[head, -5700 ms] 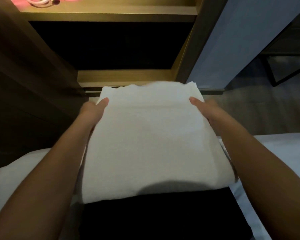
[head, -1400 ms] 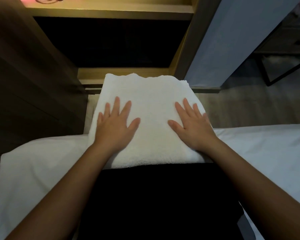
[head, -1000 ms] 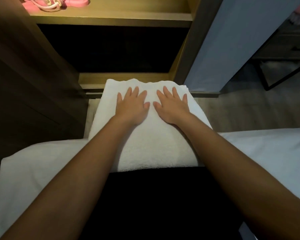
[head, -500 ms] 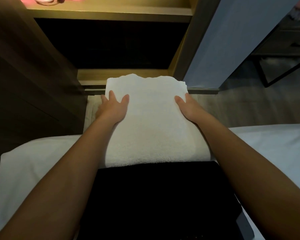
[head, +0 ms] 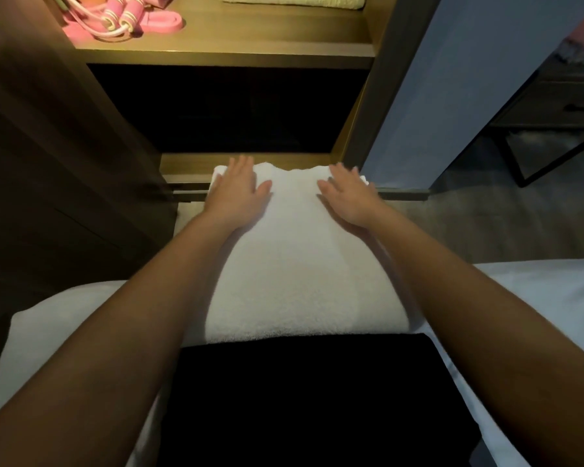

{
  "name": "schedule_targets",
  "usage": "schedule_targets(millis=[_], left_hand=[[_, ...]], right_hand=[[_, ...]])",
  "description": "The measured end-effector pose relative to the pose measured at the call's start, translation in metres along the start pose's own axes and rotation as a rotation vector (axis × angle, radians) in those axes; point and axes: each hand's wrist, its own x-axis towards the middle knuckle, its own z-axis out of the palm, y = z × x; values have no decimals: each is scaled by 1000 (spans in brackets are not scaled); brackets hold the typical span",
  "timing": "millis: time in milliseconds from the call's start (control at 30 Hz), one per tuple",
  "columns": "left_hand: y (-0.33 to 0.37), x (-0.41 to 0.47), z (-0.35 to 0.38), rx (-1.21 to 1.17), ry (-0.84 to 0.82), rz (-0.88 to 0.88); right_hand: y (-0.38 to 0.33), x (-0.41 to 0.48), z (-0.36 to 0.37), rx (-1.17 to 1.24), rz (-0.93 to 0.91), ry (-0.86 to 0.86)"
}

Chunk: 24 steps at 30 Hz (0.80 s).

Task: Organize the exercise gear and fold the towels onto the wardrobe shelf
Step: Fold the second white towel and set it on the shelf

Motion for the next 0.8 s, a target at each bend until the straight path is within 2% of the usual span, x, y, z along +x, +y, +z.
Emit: schedule_targets(millis=[133, 300, 433, 500, 600, 700, 800], left_hand=[[-10, 19, 14, -16, -191, -133], [-43, 33, 17, -326, -266, -411], [-59, 30, 27, -466, -273, -436], [-61, 27, 29, -368, -211, -362], [-60, 9, 21, -184, -152, -116], [-55, -28, 6, -81, -227, 145], [-49, -72, -9, -77, -303, 284]], right_hand=[[2, 15, 14, -41, 112, -111], [21, 23, 7, 199, 292, -153], [28, 20, 8, 328, 354, -187], [28, 17, 9, 305, 343, -165], [26, 3, 8, 109, 205, -108], [28, -30, 5, 6, 15, -127], [34, -74, 1, 28, -99, -168]])
